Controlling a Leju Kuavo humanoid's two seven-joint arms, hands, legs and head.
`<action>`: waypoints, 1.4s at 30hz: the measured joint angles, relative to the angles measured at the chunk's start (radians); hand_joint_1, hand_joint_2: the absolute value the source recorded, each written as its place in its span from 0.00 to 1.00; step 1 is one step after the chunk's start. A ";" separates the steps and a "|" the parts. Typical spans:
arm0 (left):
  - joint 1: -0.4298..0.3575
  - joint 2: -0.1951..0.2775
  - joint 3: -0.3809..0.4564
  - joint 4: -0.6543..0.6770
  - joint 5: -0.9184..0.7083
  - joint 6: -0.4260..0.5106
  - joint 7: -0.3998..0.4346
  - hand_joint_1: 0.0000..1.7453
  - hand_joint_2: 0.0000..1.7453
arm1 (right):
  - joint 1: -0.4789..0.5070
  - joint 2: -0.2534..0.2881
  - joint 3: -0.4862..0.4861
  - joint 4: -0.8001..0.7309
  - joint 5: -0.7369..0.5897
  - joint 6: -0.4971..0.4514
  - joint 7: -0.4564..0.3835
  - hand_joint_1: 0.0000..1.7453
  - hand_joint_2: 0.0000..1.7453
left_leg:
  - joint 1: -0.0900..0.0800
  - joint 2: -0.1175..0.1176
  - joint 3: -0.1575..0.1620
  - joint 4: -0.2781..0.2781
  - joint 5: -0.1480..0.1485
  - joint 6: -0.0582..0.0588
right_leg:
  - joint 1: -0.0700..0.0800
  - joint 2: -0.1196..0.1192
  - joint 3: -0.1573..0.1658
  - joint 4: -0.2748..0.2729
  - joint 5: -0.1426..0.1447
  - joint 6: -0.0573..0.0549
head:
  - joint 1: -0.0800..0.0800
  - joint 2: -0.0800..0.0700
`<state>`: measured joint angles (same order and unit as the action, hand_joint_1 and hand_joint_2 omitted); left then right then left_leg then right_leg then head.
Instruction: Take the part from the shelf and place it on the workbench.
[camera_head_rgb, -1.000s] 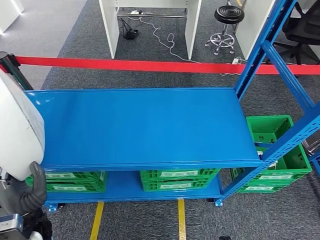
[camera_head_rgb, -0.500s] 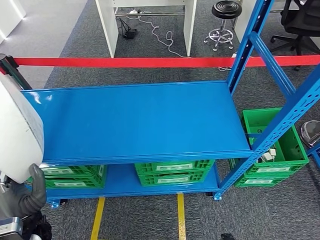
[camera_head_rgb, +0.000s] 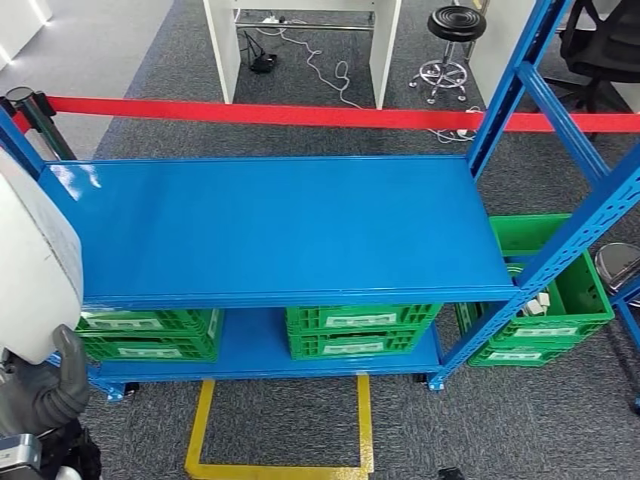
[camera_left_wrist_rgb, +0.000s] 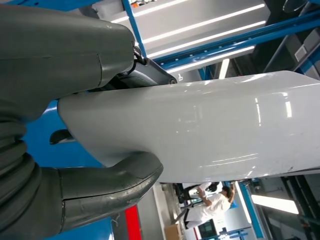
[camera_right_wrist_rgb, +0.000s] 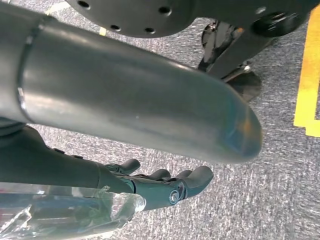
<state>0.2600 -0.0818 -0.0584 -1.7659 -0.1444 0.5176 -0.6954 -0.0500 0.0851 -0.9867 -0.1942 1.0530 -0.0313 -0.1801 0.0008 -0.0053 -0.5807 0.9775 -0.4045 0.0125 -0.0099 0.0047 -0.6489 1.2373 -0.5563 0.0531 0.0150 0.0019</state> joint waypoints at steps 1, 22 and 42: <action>-0.001 0.001 0.001 0.000 0.000 0.000 0.000 1.00 1.00 | -0.001 0.000 0.000 0.000 -0.001 0.001 0.000 0.00 0.00 | 0.000 0.000 -0.003 0.000 0.004 -0.003 | 0.000 0.000 0.049 -0.073 0.026 -0.003 | 0.000 0.000; -0.012 0.029 0.038 -0.042 -0.005 -0.014 0.003 1.00 1.00 | -0.016 0.025 -0.006 0.000 -0.005 0.012 -0.002 0.00 0.00 | 0.001 -0.006 0.065 -0.011 -0.050 -0.025 | 0.005 -0.004 0.043 -0.236 0.164 -0.016 | -0.008 0.000; -0.012 0.036 0.052 -0.051 -0.005 -0.015 0.004 1.00 1.00 | -0.018 0.042 -0.010 0.002 -0.006 0.015 0.003 0.00 0.00 | 0.004 0.001 -0.096 0.172 -0.105 -0.058 | 0.005 -0.006 0.127 -0.254 0.091 -0.059 | -0.009 0.000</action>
<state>0.2475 -0.0461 -0.0068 -1.8166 -0.1493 0.5024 -0.6916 -0.0683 0.1267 -0.9970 -0.1926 1.0471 -0.0164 -0.1766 0.0044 -0.0047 -0.6771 1.1492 -0.5097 -0.0452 -0.0051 -0.0013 -0.5219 0.9834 -0.4652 -0.0057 0.0061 0.0019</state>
